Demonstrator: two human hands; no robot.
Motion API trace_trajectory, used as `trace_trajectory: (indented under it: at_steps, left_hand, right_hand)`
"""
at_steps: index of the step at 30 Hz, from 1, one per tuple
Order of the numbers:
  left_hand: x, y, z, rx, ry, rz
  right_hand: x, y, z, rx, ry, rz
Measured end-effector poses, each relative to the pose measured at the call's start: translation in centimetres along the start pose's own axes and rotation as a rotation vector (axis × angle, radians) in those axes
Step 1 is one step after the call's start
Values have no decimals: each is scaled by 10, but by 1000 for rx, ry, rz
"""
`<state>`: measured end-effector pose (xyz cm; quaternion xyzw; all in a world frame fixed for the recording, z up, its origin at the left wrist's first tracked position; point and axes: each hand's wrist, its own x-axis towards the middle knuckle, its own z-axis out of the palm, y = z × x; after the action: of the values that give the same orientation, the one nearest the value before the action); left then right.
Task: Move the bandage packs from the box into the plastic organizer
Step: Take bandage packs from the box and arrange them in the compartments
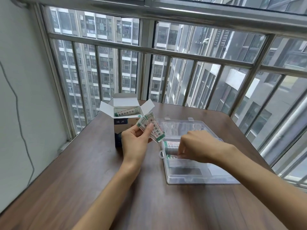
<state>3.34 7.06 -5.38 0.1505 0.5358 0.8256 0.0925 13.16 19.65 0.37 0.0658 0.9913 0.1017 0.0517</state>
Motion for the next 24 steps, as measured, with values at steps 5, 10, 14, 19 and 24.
trace_trajectory:
  at_steps: [5,10,14,19,24]
  left_hand:
    - [-1,-1,0,13,-5,-8]
    - [-2,0,0,15,-13,-10]
    - [-4,1,1,5,-28,-19]
    - [-4,-1,1,32,-38,-42]
    - [-6,-1,0,55,-46,-54]
  right_hand:
    - [5,-6,-15,-315,-42,-164]
    - [12,-7,-16,-138,-101,-166]
    - [11,8,-17,213,-216,83]
    - [4,7,-19,266,-491,372]
    - [3,-3,-17,323,-542,452]
